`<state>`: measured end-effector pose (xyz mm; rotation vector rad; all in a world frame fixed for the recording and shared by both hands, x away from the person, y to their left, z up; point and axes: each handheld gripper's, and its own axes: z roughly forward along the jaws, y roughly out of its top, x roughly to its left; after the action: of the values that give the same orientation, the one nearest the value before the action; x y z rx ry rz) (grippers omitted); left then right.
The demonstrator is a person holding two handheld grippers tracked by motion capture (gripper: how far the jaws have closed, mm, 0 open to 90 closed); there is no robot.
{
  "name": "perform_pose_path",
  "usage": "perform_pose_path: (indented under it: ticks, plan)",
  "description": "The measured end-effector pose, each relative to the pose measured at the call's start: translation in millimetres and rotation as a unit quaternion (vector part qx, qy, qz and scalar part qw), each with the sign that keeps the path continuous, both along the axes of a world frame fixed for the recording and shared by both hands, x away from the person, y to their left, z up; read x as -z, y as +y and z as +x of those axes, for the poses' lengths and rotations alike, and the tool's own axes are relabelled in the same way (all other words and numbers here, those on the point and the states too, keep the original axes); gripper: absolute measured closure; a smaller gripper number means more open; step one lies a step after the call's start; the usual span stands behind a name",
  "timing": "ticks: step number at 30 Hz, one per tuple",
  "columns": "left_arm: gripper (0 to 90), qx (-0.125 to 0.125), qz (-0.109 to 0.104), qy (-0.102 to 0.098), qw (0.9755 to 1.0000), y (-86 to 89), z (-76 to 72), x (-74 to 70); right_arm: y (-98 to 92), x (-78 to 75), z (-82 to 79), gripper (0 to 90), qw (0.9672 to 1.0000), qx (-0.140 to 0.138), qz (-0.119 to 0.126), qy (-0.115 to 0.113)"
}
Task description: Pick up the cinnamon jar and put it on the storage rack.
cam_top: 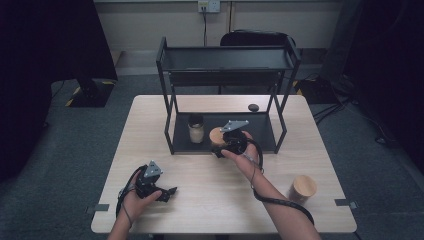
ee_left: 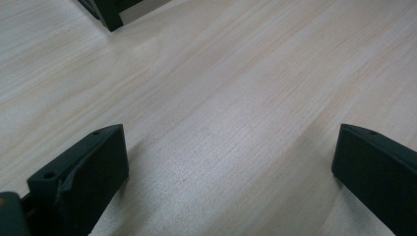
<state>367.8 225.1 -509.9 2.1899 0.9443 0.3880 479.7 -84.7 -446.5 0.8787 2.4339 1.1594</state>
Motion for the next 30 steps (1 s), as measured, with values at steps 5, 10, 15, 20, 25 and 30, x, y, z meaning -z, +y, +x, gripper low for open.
perform_pose_path:
  ticks: [5,10,15,20,25,30]
  plan:
    - [0.1,0.000,0.000,0.000,1.0000,0.0,0.0,0.0,0.1,-0.5,3.3,25.2,1.0000,0.003,-0.001,-0.002]
    - [0.1,0.000,0.000,0.000,1.0000,0.0,0.0,0.0,-0.3,-0.5,6.1,25.2,1.0000,0.007,-0.001,-0.001]
    - [0.1,0.000,0.000,0.000,1.0000,0.0,0.0,0.0,-0.8,-0.8,9.1,25.2,1.0000,0.008,0.000,-0.004]
    - [0.1,0.000,0.000,0.000,1.0000,0.0,0.0,0.0,-1.8,-1.3,12.2,25.2,0.9999,0.012,-0.002,-0.004]
    - [0.1,0.000,0.000,0.000,1.0000,0.0,0.0,0.0,-2.9,-1.3,15.1,25.3,0.9999,0.016,0.000,-0.004]
    - [0.1,0.000,0.000,0.000,1.0000,0.0,0.0,0.0,-2.7,-1.7,18.2,25.2,0.9998,0.018,-0.003,-0.006]
